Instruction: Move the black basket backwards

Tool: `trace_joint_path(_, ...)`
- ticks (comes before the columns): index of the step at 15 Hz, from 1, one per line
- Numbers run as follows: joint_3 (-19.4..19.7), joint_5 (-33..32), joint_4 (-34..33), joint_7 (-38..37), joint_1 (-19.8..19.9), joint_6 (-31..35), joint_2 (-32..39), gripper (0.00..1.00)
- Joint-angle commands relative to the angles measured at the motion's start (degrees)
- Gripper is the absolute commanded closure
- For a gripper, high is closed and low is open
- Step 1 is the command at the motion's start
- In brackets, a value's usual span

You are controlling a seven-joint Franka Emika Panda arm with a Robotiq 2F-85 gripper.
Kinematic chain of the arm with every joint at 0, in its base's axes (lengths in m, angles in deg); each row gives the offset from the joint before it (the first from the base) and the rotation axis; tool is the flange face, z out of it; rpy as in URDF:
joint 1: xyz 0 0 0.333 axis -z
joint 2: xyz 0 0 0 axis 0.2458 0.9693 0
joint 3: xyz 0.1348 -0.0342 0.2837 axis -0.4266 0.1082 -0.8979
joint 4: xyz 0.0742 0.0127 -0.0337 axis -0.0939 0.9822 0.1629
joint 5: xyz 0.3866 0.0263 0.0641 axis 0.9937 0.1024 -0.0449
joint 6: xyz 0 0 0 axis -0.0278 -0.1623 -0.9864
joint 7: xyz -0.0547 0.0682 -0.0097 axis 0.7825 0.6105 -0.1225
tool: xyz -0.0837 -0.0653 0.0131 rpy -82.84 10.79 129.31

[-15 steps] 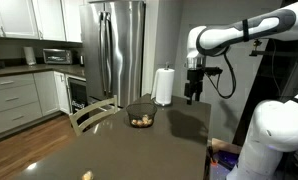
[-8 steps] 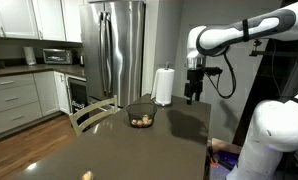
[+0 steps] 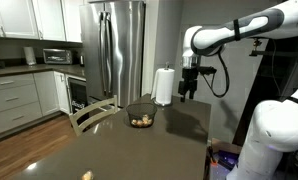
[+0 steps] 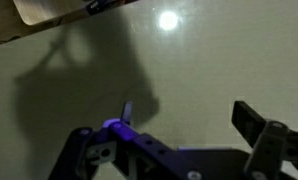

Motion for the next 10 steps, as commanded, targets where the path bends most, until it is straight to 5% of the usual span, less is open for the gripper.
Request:
trace_joint_path(1, 0.18, 2.73, -4.67, 0.77, -0.81, 3.03, 7.03, 0.00)
trace_joint_path(10, -0.92, 7.19, -13.35, -0.57, -2.62, 13.50, 22.51, 0.00)
